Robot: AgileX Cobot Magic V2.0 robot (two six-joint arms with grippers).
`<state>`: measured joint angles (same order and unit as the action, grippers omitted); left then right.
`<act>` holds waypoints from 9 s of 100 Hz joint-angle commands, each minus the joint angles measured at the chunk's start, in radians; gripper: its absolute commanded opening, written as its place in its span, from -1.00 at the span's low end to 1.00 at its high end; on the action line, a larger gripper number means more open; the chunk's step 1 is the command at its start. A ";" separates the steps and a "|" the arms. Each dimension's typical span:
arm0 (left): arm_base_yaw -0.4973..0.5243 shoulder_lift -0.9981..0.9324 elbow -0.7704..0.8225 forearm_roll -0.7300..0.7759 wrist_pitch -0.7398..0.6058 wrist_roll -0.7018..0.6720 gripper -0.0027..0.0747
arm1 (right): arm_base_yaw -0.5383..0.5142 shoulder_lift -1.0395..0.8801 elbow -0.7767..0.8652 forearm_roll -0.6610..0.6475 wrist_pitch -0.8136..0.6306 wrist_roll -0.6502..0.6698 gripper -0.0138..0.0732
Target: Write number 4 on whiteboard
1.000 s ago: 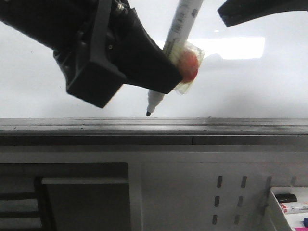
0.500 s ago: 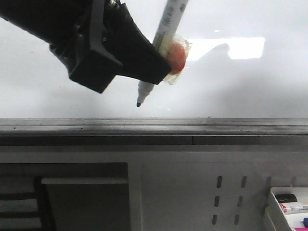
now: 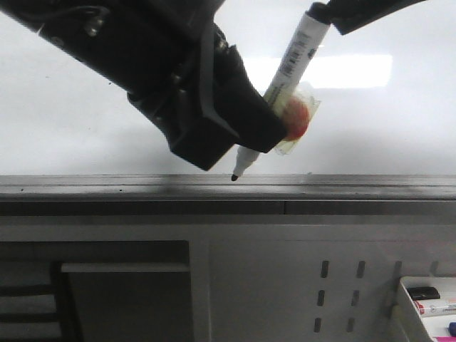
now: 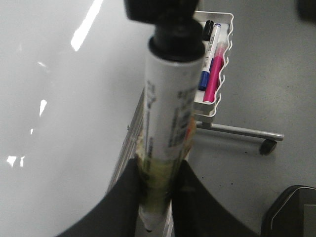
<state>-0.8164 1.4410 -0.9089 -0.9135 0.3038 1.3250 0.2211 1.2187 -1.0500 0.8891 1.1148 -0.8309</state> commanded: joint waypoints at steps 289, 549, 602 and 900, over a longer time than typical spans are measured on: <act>0.723 -0.450 0.118 -0.363 0.185 -0.076 0.20 | 0.129 0.121 0.091 0.462 -0.676 -0.524 -0.80; 0.122 -0.280 0.065 -0.495 0.125 0.255 0.01 | 0.069 -0.113 0.065 0.129 -0.179 -0.112 -0.80; 0.110 -0.205 0.063 -0.474 0.151 0.289 -0.10 | 0.069 -0.113 0.065 0.129 -0.134 -0.114 -0.80; 0.114 -0.294 0.149 -0.387 -0.751 -0.125 0.43 | -0.172 -0.404 0.226 0.198 -0.523 -0.112 0.24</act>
<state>-0.7048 1.2353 -0.7489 -1.3189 -0.4171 1.1335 0.0575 0.8243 -0.7979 1.0424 0.6221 -0.9373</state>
